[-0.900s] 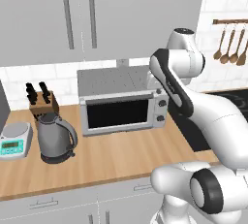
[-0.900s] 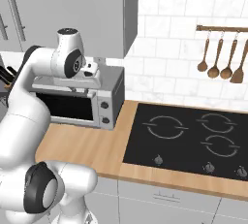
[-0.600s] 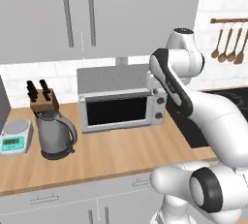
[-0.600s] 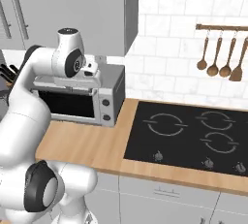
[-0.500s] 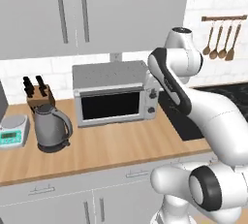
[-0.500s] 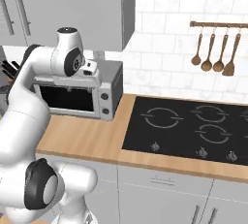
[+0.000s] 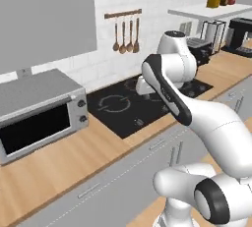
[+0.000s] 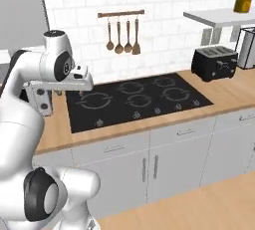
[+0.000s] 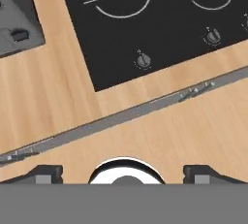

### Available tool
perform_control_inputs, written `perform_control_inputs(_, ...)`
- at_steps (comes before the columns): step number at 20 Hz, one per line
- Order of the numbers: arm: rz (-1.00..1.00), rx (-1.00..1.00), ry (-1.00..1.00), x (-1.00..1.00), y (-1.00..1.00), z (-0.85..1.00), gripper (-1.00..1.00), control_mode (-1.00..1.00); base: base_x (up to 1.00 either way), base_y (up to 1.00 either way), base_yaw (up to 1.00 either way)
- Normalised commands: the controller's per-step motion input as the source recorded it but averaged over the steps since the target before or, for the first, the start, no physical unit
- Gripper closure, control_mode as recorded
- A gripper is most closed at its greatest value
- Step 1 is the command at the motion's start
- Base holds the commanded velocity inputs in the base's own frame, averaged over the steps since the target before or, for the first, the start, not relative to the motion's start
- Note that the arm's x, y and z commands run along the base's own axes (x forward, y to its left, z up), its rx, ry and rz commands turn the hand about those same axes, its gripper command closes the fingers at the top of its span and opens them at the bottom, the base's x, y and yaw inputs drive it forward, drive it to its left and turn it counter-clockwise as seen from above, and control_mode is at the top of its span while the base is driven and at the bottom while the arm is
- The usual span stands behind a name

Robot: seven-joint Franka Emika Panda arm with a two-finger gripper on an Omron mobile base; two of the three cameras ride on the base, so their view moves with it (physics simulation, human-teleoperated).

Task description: Navigate to the stand mixer.

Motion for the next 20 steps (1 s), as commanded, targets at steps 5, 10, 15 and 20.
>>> perform_control_inputs(5, 0.00, 0.00, 0.00, 0.00, 0.00, 0.00, -1.00, 1.00, 0.00, 0.04, -1.00)
perform_control_inputs(10, 0.00, 0.00, 0.00, 0.00, 0.00, 0.00, -1.00, 1.00, 0.00, 0.00, -0.98)
perform_control_inputs(15, 0.00, 0.00, 0.00, 0.00, 0.00, 0.00, -1.00, 1.00, 0.00, 0.03, -0.85)
perform_control_inputs(20, 0.00, 0.00, 0.00, 0.00, 0.00, 0.00, -1.00, 1.00, 0.03, 0.02, -0.79)
